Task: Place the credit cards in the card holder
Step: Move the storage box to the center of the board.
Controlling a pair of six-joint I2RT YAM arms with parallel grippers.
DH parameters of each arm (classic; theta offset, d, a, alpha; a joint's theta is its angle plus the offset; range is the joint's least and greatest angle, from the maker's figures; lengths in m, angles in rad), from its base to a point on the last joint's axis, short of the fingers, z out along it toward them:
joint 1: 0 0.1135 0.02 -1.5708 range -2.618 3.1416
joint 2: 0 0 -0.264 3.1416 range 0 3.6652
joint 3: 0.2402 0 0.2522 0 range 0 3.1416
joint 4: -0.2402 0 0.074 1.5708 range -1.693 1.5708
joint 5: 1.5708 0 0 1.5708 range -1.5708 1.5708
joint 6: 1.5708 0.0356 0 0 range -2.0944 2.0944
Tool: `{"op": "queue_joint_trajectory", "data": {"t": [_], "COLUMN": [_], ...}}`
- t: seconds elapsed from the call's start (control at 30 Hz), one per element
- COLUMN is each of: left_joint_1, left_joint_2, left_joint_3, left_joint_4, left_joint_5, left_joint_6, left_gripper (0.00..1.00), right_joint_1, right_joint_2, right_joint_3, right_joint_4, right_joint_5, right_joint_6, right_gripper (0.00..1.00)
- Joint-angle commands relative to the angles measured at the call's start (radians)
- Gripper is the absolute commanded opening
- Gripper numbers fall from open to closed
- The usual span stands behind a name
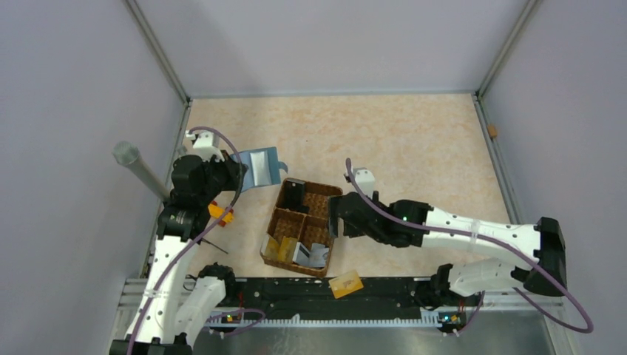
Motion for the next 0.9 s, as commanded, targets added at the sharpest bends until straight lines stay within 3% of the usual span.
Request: {"op": "queue_joint_trajectory", "data": {"t": [0.0,0.17,0.33,0.5,0.87], "left_joint_1": [0.005,0.005,0.007,0.013,0.033], "left_joint_2": [-0.014,-0.023,-0.016,-0.016,-0.010], "left_joint_3": [-0.006,-0.008,-0.005,-0.002,0.001], "left_joint_4": [0.057,0.055,0.043,0.040,0.040], "left_joint_5": [-0.020,-0.059,-0.088,-0.093,-0.068], "left_joint_6": [0.014,0.011,0.008,0.009,0.003], "left_gripper": [0.00,0.00,0.00,0.00,0.00], "right_joint_1": [-0.110,-0.308,-0.403,-0.506,-0.525], "right_joint_2": [0.077,0.169,0.292,0.412,0.639], "right_joint_3": [0.090,0.109,0.157,0.220,0.418], "right_joint_4": [0.118,0.264,0.374,0.447,0.380], "right_joint_5": [0.001,-0.147,-0.228,-0.409,-0.660], "right_joint_6": [-0.293,-0.563,-0.828,-0.957,-1.078], "right_gripper": [0.83,0.83,0.78,0.69,0.51]}}
